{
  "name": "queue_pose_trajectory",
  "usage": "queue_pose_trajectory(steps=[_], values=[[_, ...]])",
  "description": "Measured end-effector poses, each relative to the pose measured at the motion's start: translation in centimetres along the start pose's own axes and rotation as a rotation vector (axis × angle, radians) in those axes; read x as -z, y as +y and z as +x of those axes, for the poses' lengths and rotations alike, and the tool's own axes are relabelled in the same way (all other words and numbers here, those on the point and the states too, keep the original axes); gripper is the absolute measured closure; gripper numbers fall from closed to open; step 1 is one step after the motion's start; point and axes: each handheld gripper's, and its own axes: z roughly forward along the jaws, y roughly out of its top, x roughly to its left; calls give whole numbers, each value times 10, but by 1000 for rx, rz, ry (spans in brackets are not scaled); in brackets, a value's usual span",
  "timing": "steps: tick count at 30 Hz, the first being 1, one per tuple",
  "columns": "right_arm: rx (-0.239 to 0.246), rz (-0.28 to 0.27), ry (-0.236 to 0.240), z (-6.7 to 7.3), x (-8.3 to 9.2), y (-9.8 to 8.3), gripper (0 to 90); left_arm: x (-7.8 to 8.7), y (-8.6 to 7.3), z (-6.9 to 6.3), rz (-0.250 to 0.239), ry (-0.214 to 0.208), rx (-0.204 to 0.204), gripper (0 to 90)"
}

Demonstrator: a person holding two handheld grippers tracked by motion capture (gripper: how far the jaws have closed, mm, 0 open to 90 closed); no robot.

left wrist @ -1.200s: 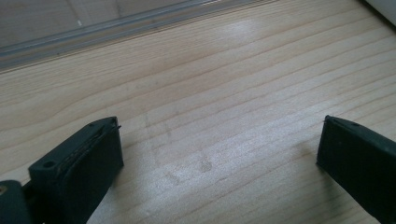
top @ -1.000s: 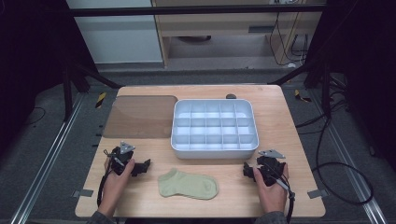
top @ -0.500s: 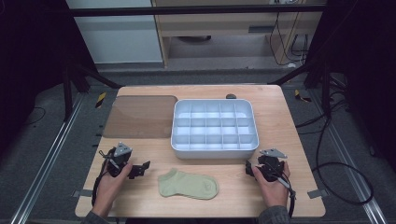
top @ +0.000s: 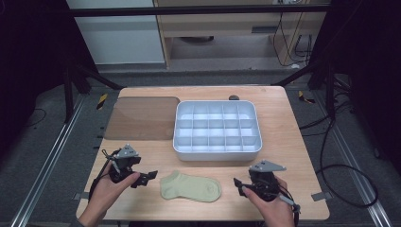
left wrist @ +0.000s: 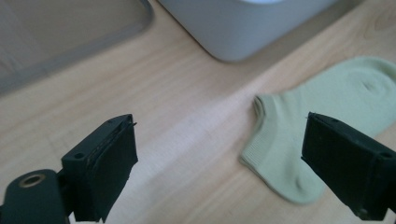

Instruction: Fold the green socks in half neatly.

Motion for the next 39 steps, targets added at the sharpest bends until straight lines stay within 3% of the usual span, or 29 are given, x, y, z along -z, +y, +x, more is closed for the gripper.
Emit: queue_pose_trajectory(steps=[3,6,7,9,12,14,20,25,29,35,39], values=[[7,66,74,10,-14,0,449,-11,4,-11,28,-28,-26,149],[14,86,91,11,-20,5,504,-16,10,-18,43,-42,-49,170],[32,108,107,15,-29,13,560,-21,17,-26,54,-42,-89,182],[20,129,132,20,-36,17,597,-27,21,-29,70,-43,-102,216],[7,132,144,22,-40,19,642,-36,20,-28,113,-39,-107,258],[-15,153,177,27,-48,19,655,-42,15,-25,127,-25,-80,303],[-6,174,154,36,-55,15,676,-36,8,-22,132,-7,-83,378],[23,173,157,40,-55,15,679,-44,8,-14,188,-38,-81,427],[20,182,159,41,-58,14,707,-42,8,-15,196,-42,-85,476],[9,180,155,44,-57,14,709,-48,1,-22,257,-55,-86,499],[4,178,152,45,-55,13,690,-50,2,-22,259,-37,-92,494]])
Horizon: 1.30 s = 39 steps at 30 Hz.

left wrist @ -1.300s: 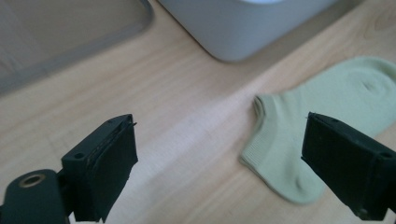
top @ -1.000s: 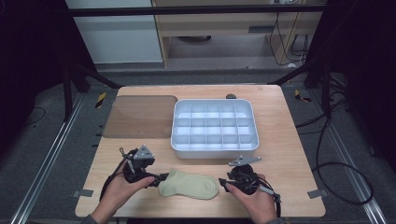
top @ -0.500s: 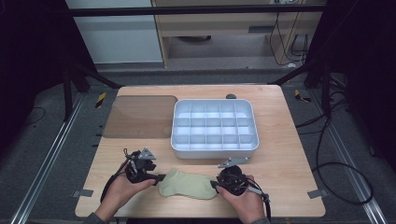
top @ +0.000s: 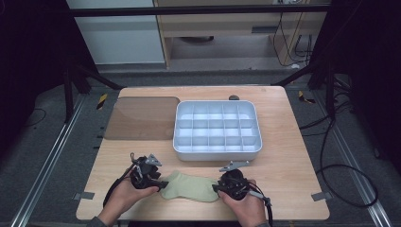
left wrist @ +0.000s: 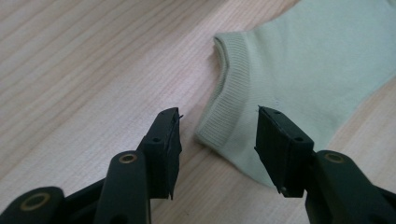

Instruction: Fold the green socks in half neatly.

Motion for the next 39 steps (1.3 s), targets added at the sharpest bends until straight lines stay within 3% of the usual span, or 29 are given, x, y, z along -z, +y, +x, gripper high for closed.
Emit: queue_pose_trajectory(steps=[3,6,10,15,22,29,39], values=[[9,-1,12,1,1,-1,684,2,-3,5,6,-19,23,502],[7,-3,9,1,1,-1,679,3,-3,1,2,-34,11,518],[-4,2,6,2,-1,-3,663,1,-2,-4,6,-11,-8,535],[-26,4,-6,0,-5,-5,635,-1,-2,-2,10,-11,0,536],[-35,29,-53,-1,-12,-3,589,-3,-1,-4,13,-2,-9,532],[-18,44,-42,5,-17,-2,650,-6,-2,-6,28,-1,-20,550],[47,65,-54,8,-20,-1,756,-7,-1,-5,36,2,-21,591]])
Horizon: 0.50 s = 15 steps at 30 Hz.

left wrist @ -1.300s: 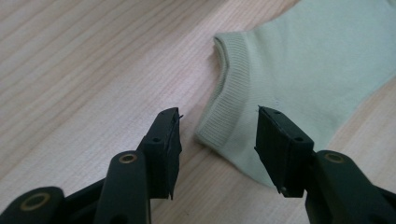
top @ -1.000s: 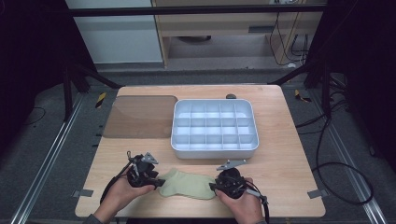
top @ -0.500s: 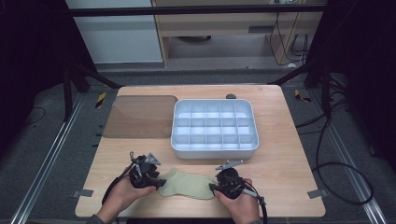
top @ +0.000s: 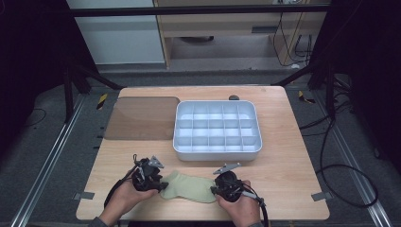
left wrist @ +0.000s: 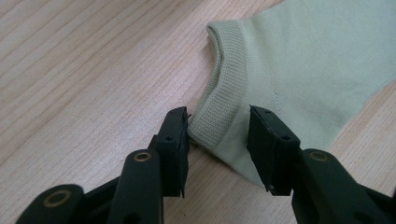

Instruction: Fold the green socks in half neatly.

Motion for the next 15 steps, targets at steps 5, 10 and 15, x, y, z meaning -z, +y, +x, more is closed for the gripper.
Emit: queue_pose_trajectory(steps=[5,10,15], values=[[16,13,-18,1,-1,2,798,0,1,1,8,-13,15,649],[33,15,-17,1,-1,3,822,0,2,0,15,-36,15,733],[23,13,-18,0,0,3,786,0,1,-1,10,-43,16,768]])
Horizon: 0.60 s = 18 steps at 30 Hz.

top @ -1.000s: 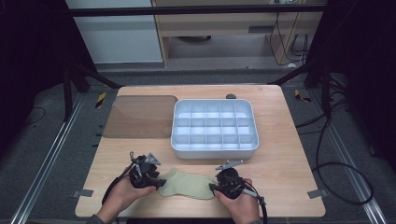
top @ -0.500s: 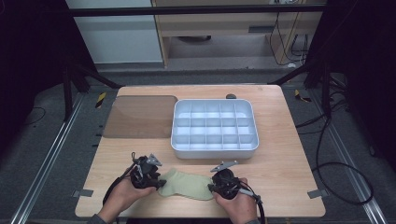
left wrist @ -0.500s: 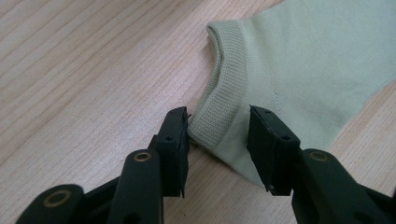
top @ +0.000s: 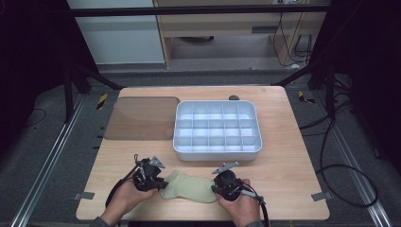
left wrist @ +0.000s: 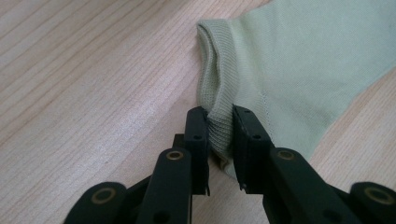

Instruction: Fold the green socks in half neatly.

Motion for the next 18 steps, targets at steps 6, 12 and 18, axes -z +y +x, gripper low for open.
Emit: queue_pose_trajectory(steps=[6,12,18], values=[[-2,-8,-12,6,2,-3,659,1,-1,0,-12,-11,-5,779],[50,18,-38,10,-1,-1,735,4,-2,3,-14,-20,-14,783],[64,23,-23,11,-2,1,826,8,-2,4,-19,-19,-18,784]])
